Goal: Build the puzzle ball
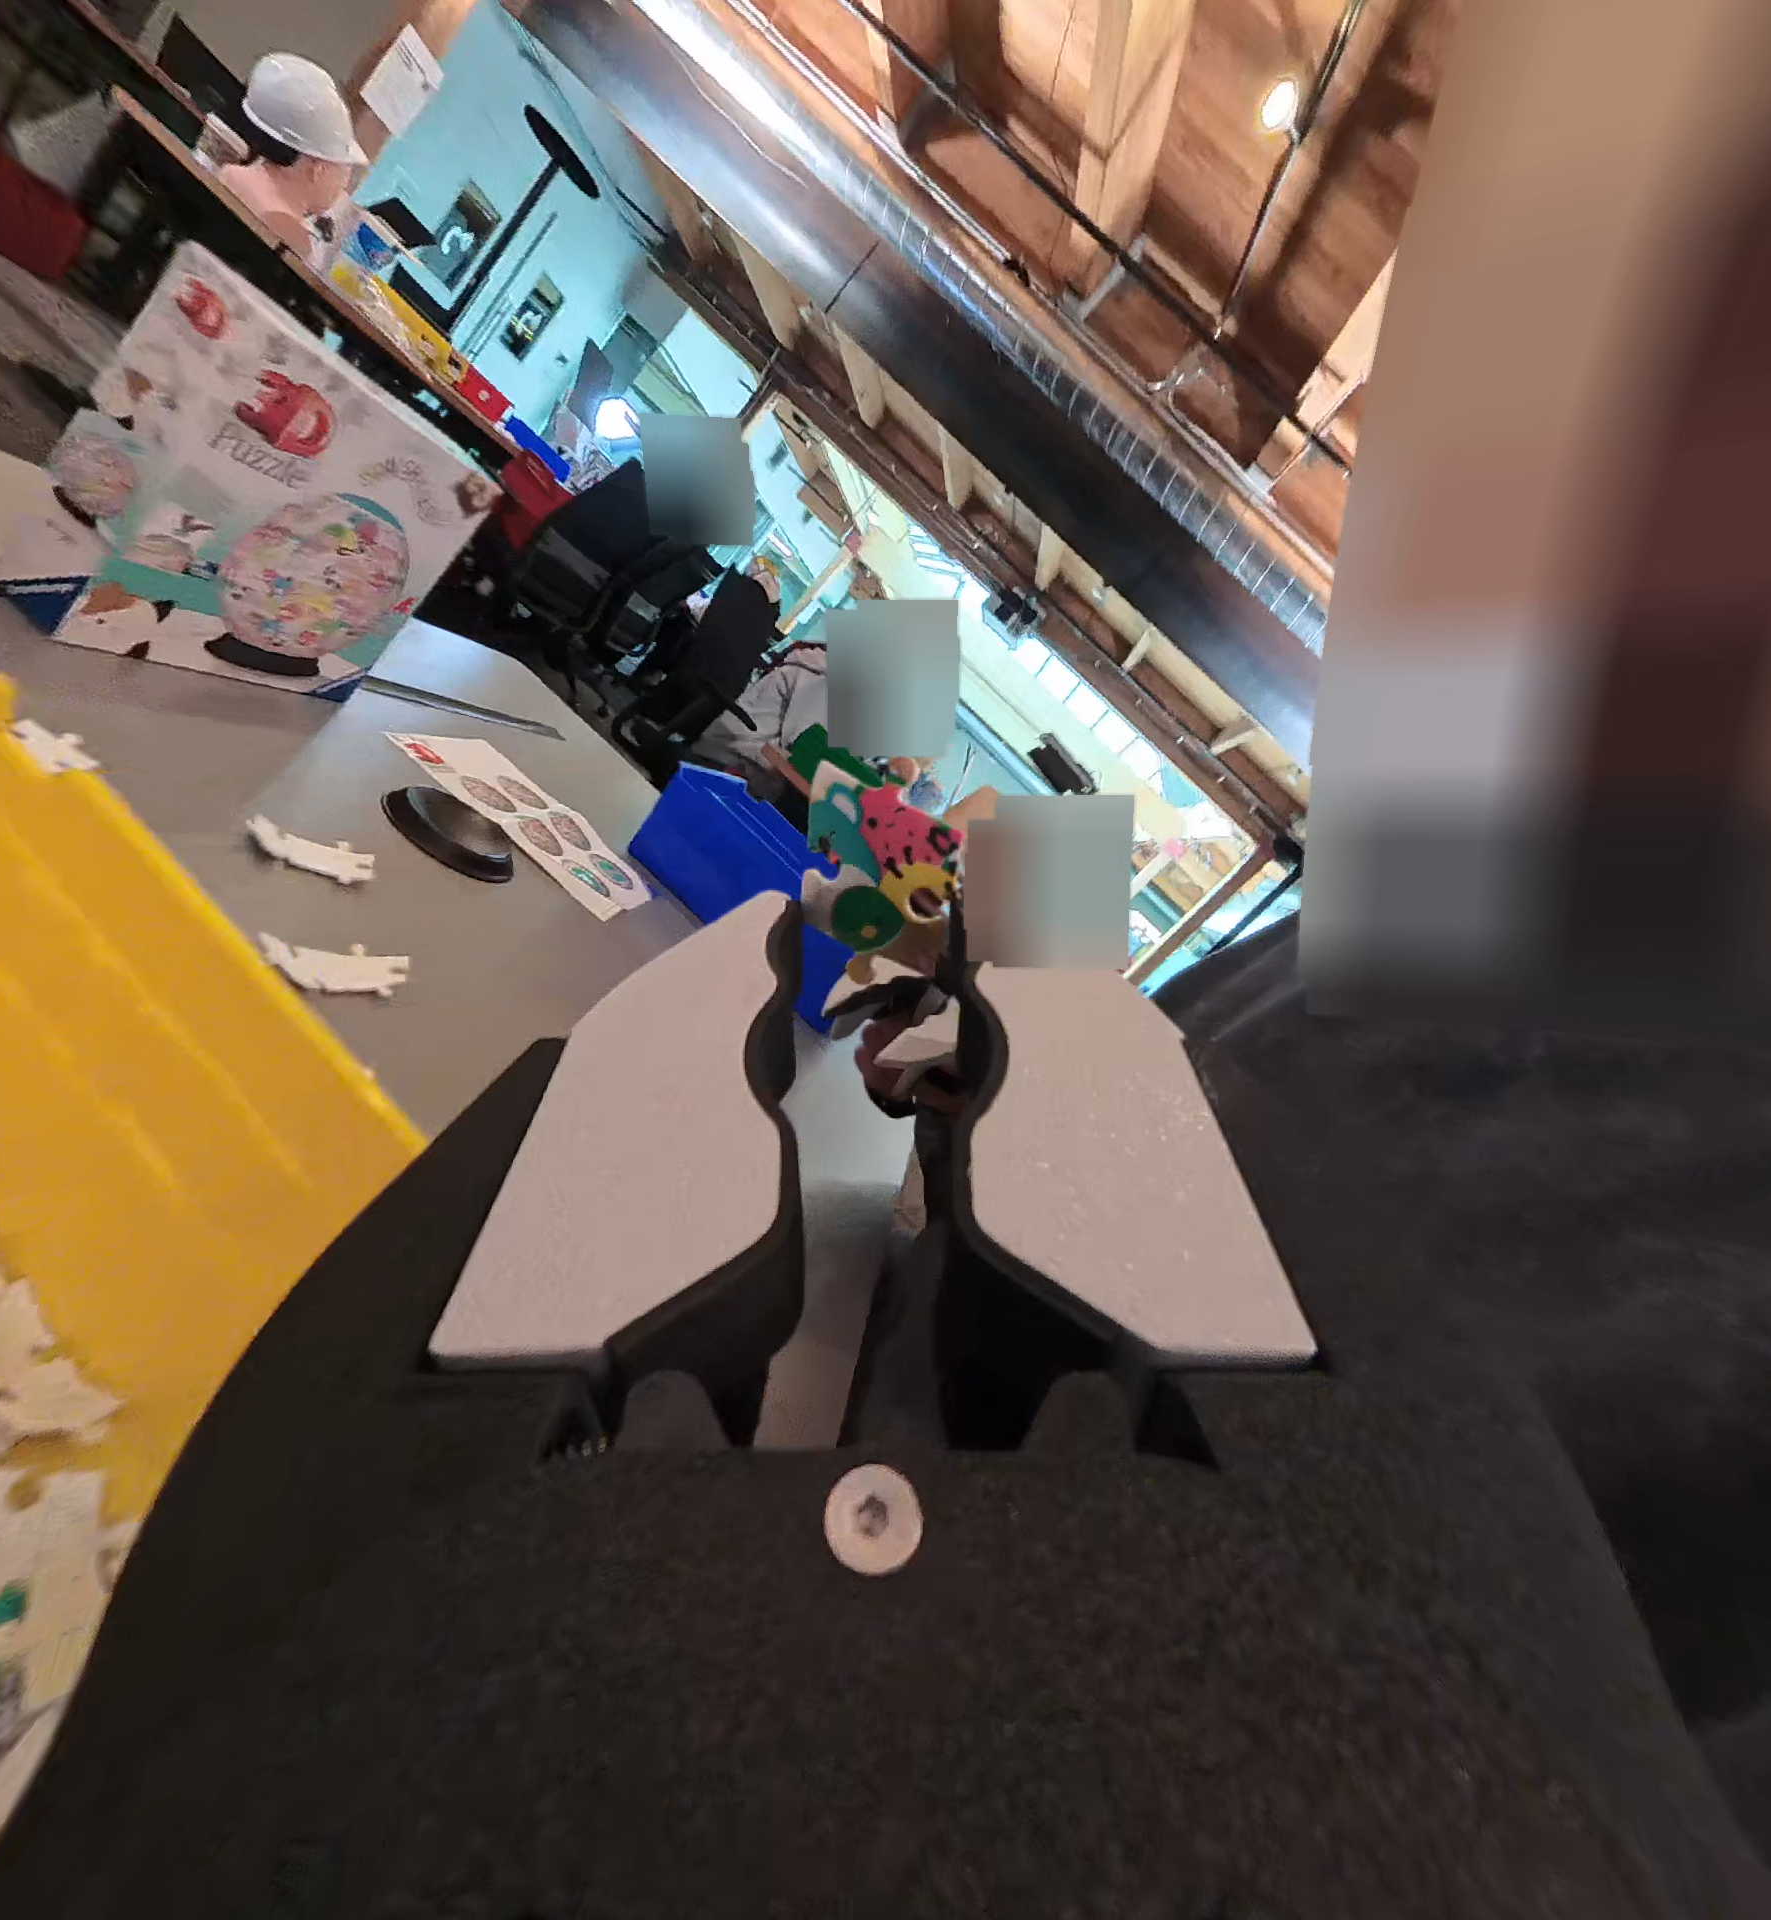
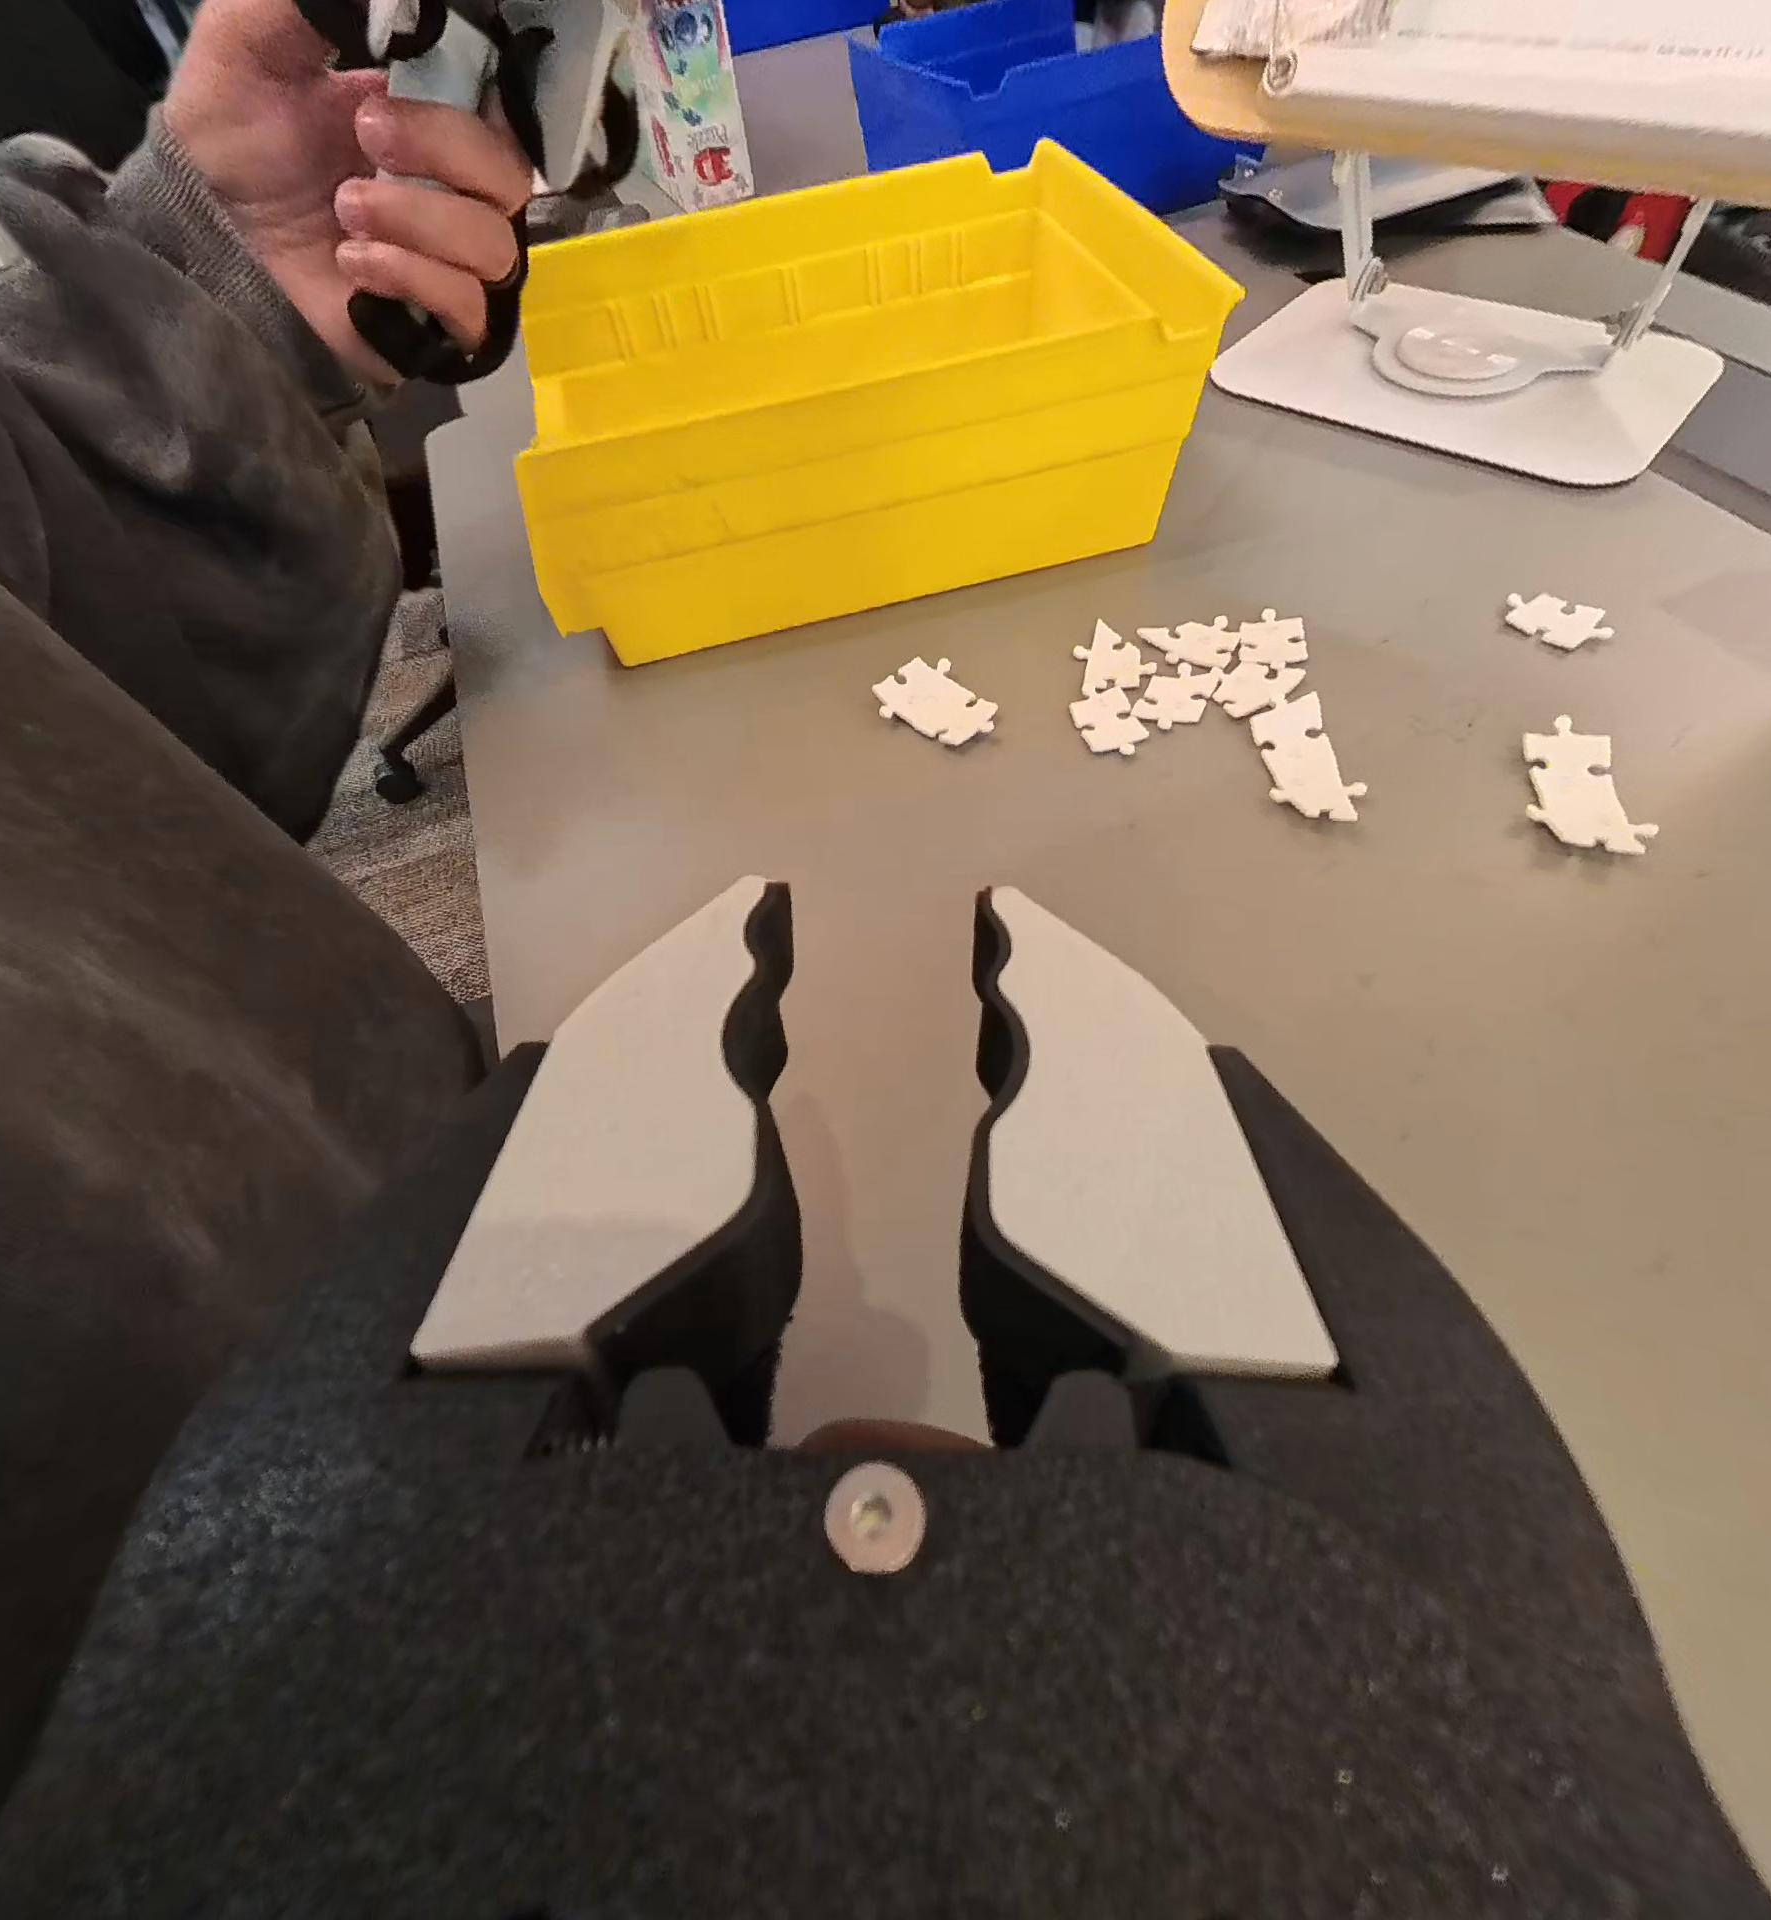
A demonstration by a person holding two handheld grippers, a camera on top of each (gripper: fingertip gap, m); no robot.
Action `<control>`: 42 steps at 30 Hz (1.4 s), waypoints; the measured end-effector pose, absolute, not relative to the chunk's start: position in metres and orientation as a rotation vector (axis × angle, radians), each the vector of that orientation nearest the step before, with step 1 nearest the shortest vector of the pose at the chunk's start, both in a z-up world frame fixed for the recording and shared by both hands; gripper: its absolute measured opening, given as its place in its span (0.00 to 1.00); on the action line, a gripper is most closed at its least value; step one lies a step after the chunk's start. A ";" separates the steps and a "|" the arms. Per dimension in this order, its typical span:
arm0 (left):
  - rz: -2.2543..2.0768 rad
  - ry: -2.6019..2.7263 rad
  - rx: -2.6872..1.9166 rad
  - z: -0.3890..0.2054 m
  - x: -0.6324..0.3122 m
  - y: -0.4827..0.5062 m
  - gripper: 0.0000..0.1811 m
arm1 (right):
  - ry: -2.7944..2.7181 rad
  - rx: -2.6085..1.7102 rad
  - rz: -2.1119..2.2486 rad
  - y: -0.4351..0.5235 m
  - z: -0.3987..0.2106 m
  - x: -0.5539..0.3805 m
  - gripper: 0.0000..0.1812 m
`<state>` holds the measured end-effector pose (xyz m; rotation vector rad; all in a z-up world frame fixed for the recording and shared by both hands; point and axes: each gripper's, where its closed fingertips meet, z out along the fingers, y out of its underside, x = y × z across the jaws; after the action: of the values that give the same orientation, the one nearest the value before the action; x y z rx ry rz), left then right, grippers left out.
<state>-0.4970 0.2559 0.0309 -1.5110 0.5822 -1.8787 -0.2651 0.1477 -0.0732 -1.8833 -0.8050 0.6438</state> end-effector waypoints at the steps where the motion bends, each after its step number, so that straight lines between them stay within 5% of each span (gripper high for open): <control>1: -1.845 0.600 -1.510 0.032 -0.489 0.250 0.14 | -0.810 -1.876 0.646 0.149 -0.072 -0.267 0.18; 11: -1.292 0.511 -1.730 -0.005 -0.519 0.264 0.15 | -0.850 -1.876 0.649 0.147 -0.074 -0.277 0.18; 18: -0.345 0.645 -2.359 -0.122 -0.576 0.307 0.14 | -0.875 -1.875 0.644 0.146 -0.073 -0.283 0.18; 32: -0.204 1.375 -2.551 -0.186 -0.494 0.374 0.15 | -0.849 -1.875 0.615 0.148 -0.072 -0.278 0.17; 36: -0.182 1.405 -2.489 -0.175 -0.491 0.379 0.33 | -0.826 -1.882 0.616 0.150 -0.073 -0.271 0.17; 42: -0.128 1.276 -2.483 -0.168 -0.501 0.414 0.33 | -0.800 -1.885 0.617 0.151 -0.076 -0.260 0.17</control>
<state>-0.5014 0.4138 -0.1676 -2.4830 1.2762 -0.1278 -0.2601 0.1510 -0.0759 -1.8854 -0.7999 0.6165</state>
